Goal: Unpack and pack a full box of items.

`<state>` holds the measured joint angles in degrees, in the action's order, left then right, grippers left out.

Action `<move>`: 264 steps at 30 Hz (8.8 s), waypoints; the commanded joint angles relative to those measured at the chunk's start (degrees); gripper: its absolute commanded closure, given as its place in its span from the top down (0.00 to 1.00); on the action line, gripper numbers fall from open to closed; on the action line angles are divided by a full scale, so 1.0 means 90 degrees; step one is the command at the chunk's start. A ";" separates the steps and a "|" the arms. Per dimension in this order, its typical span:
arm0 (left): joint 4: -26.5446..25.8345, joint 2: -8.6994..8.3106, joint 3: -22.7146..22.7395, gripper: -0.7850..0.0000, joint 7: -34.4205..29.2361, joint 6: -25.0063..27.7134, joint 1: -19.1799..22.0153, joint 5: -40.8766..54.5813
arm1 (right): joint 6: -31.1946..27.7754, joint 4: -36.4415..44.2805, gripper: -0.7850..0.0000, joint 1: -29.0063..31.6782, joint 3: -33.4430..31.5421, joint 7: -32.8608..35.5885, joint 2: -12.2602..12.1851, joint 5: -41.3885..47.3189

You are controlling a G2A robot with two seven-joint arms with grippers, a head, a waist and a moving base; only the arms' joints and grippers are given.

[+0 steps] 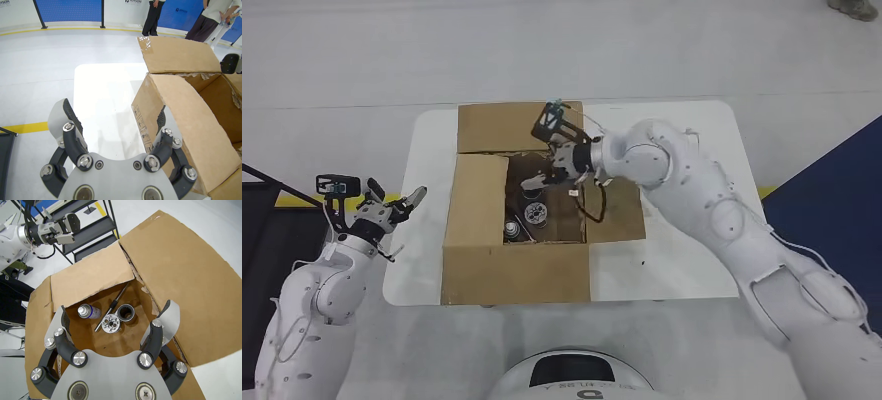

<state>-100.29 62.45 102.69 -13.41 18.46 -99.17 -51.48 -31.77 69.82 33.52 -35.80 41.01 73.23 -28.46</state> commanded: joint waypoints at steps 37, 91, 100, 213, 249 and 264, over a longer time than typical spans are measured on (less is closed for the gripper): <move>0.0281 0.0118 -0.1512 1.00 0.0000 -0.0335 0.0616 -0.1727 | 0.0070 -0.1308 1.00 -0.0295 0.0865 -0.2374 0.1128 -0.2181; -0.0905 0.0141 0.0359 1.00 0.0560 -0.0263 -0.0537 -0.0327 | -0.2914 -0.3298 1.00 -0.1376 0.1376 -0.0020 0.2109 -0.0645; -0.0905 0.0141 0.0359 1.00 0.0560 -0.0263 -0.0537 -0.0327 | -0.2914 -0.2857 0.92 -0.1169 0.1347 0.0386 0.1707 -0.0523; -0.0905 0.0141 0.0359 1.00 0.0560 -0.0263 -0.0537 -0.0327 | -0.2323 -0.3665 0.00 -0.0949 0.1029 -0.0768 0.1514 0.0025; -0.0905 0.0141 0.0359 1.00 0.0560 -0.0263 -0.0537 -0.0327 | -0.2866 -0.5904 0.81 -0.1415 0.1685 -0.1485 0.3027 -0.0698; -0.0905 0.0141 0.0359 1.00 0.0560 -0.0263 -0.0537 -0.0327 | -0.2717 -0.5813 0.93 -0.1301 0.1970 -0.1090 0.3281 -0.1473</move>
<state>-108.44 63.71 105.92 -8.37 16.09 -104.00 -54.42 -56.40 17.56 21.73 -18.21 30.87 102.53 -41.48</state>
